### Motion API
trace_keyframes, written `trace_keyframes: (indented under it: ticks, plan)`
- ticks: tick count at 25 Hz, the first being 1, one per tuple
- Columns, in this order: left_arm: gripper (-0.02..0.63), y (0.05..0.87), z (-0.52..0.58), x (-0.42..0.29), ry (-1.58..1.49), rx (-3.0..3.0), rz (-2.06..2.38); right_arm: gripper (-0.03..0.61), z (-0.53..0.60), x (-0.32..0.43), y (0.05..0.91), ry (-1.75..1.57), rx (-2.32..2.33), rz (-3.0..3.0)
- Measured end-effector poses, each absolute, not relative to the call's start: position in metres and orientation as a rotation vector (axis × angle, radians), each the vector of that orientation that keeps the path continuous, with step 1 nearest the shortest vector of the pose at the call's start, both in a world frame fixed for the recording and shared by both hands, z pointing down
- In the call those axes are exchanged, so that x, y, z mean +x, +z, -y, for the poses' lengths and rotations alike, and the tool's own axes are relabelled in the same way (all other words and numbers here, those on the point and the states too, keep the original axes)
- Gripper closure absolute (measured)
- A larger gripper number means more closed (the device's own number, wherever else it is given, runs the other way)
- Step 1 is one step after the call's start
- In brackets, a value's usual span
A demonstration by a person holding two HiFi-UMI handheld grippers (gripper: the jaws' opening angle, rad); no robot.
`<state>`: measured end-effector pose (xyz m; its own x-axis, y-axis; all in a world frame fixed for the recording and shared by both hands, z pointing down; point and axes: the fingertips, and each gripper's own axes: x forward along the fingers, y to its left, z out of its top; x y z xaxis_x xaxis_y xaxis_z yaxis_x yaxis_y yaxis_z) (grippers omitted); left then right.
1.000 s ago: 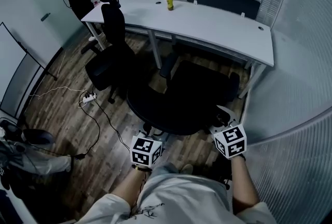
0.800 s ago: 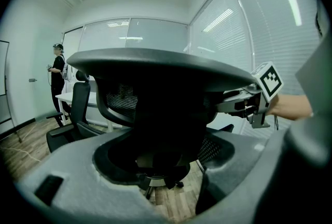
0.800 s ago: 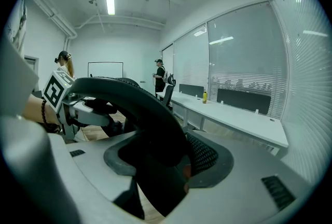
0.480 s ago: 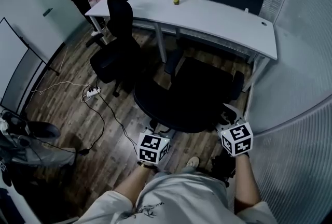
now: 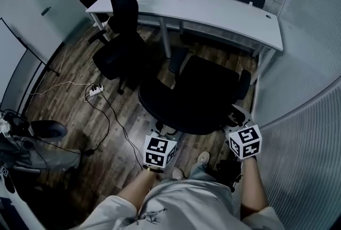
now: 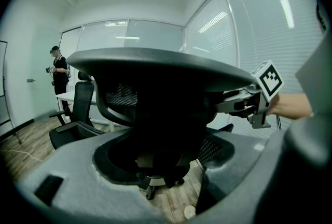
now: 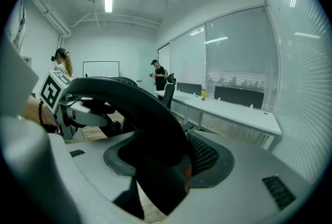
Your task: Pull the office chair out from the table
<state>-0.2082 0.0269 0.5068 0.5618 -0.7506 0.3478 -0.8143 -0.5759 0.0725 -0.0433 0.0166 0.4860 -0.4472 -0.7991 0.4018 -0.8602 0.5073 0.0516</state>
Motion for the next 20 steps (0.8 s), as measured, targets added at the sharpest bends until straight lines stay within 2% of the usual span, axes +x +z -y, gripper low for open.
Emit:
trace_keyframes:
  ticks: [20]
  plan:
    - [0.290,0.500,-0.129,-0.260,0.425,2.584,1.297,0.348,-0.119,-0.095,0.479,0.233,1.410,2.346]
